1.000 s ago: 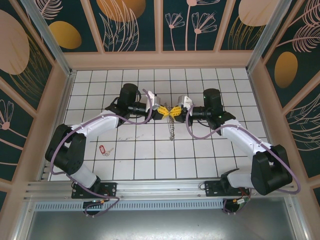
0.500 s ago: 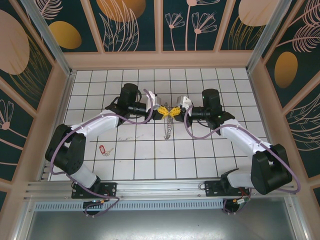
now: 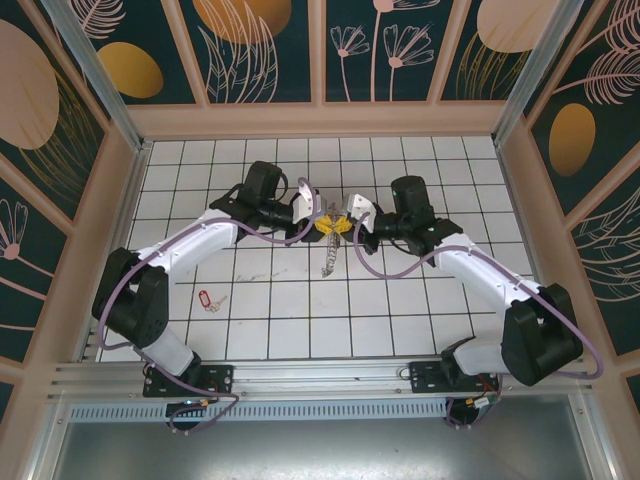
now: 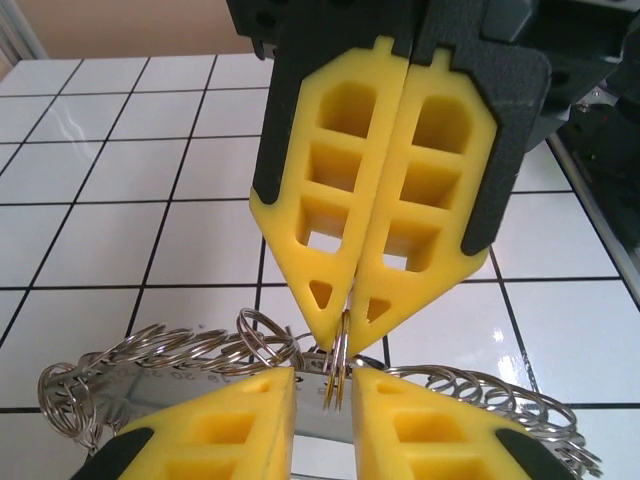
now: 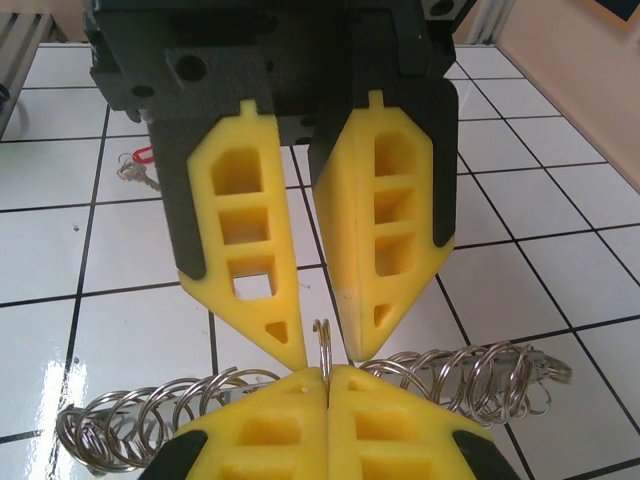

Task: Put the keys on the keyring

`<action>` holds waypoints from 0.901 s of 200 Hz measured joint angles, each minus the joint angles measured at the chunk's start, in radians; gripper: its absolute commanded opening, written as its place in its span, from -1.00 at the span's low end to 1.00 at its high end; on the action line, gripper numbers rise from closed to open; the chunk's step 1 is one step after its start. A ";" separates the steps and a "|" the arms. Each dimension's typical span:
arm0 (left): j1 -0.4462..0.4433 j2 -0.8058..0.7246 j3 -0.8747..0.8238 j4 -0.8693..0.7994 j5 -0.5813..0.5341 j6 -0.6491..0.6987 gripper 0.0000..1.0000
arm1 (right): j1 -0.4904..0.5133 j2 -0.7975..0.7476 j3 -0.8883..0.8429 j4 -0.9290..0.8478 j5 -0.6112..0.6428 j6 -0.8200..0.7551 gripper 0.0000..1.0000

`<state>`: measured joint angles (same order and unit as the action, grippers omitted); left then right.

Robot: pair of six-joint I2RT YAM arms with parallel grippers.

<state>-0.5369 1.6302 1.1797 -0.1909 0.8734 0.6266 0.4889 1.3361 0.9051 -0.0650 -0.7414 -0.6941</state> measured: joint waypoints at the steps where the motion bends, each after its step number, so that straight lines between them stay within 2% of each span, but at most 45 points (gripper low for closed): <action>1: 0.000 0.000 0.001 -0.001 0.000 0.001 -0.62 | 0.000 0.000 0.001 -0.001 0.001 -0.001 -1.00; 24: 0.000 0.002 0.014 -0.019 0.000 0.015 -0.72 | 0.006 0.004 0.011 -0.009 0.013 -0.007 -1.00; 47: 0.000 0.002 0.016 -0.019 0.000 0.017 -0.73 | 0.013 0.013 0.030 -0.032 0.026 -0.011 -1.00; 71: 0.000 0.002 0.016 -0.019 0.002 0.019 -1.00 | 0.017 0.016 0.043 -0.052 0.043 -0.015 -1.00; 93: 0.000 0.002 0.016 -0.019 0.000 0.017 -1.00 | 0.017 0.016 0.043 -0.055 0.046 -0.015 -1.00; 127: 0.000 -0.003 -0.013 0.039 0.010 -0.007 -1.00 | 0.012 0.016 0.042 -0.055 0.042 -0.018 -0.81; 180: 0.004 -0.012 -0.088 0.227 0.098 -0.112 -1.00 | -0.037 0.017 0.018 -0.003 -0.076 -0.006 -0.72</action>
<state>-0.5327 1.6184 1.0920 0.0357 0.9718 0.5144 0.4515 1.3533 0.9234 -0.0681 -0.8169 -0.6998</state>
